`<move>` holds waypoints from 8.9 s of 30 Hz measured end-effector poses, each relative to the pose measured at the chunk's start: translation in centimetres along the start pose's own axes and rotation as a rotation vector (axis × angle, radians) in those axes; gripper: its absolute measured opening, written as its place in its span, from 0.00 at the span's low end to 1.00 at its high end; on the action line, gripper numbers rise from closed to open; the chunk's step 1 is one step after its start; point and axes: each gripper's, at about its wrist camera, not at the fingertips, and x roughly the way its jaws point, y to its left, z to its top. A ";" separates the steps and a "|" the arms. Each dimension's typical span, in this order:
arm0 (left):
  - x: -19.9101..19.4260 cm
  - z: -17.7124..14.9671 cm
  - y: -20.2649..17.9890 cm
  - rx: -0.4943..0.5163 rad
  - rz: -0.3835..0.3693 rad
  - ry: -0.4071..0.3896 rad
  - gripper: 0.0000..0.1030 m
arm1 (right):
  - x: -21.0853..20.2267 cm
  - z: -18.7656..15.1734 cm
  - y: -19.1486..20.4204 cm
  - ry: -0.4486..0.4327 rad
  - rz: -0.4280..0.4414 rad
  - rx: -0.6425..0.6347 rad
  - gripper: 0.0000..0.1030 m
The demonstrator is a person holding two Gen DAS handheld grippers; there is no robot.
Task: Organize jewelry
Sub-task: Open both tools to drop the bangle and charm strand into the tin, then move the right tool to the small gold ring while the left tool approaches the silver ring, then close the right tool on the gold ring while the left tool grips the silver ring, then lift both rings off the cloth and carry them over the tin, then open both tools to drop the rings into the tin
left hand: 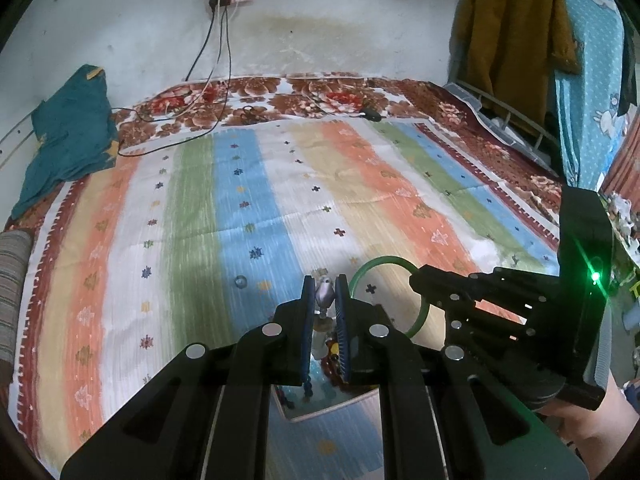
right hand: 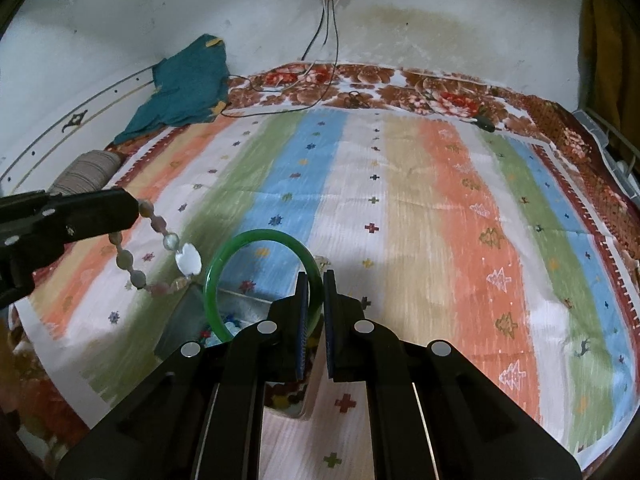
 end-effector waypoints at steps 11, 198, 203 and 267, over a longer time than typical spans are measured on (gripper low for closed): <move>-0.4 -1.5 0.1 -0.015 0.002 0.021 0.10 | -0.6 -1.1 0.7 0.017 0.025 -0.009 0.08; 9.1 3.0 3.4 -0.015 0.100 0.177 0.18 | 7.2 3.6 -2.0 0.130 -0.012 0.023 0.15; 7.9 2.8 2.9 -0.004 0.086 0.157 0.18 | 6.6 3.3 -1.6 0.128 -0.007 0.019 0.15; -1.5 -4.0 2.3 -0.060 0.089 0.080 0.94 | -3.8 -2.3 0.0 0.010 0.083 0.020 0.90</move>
